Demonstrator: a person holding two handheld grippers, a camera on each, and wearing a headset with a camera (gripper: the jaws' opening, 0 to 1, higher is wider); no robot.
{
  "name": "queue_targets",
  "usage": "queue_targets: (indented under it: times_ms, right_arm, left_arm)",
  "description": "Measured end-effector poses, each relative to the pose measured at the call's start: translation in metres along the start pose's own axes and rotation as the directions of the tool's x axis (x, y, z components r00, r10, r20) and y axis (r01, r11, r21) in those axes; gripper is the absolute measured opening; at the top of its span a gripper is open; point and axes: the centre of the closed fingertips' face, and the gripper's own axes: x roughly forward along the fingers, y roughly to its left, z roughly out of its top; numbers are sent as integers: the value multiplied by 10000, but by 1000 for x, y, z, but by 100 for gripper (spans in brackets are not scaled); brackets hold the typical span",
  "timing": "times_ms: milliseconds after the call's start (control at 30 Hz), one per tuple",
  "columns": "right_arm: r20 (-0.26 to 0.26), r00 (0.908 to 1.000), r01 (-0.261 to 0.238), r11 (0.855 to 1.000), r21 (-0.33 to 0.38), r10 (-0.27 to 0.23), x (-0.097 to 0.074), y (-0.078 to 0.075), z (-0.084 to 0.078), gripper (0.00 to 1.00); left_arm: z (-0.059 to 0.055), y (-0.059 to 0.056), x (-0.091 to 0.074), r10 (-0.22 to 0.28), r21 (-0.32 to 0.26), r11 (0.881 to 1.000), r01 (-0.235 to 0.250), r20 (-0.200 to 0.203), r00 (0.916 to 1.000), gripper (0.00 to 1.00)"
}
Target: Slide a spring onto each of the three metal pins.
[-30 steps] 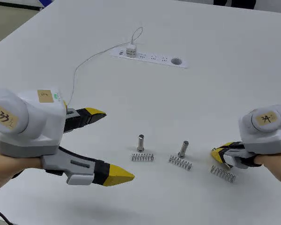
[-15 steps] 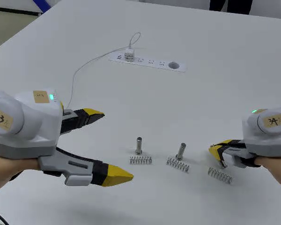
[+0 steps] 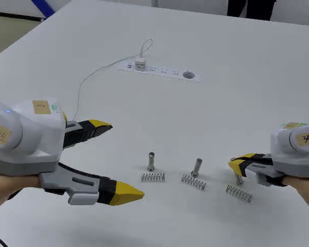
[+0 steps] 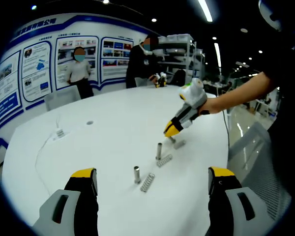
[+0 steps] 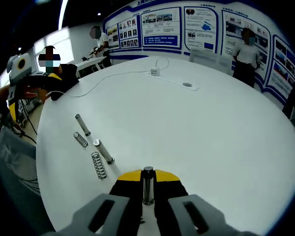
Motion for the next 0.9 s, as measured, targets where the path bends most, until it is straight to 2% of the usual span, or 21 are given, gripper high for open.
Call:
queue_targets:
  times_ms: [800,900]
  right_arm:
    - [856,9963,28,9998,-222,-9,-21,6,-6,8]
    - [969,9953,34,9991,-419,7,-22,7,-6,8]
  left_arm:
    - [2,-4,0,-28,149,9999,29,-50,10000,95]
    - [3,-5,1,-57,160,9999,57,-18,10000,95]
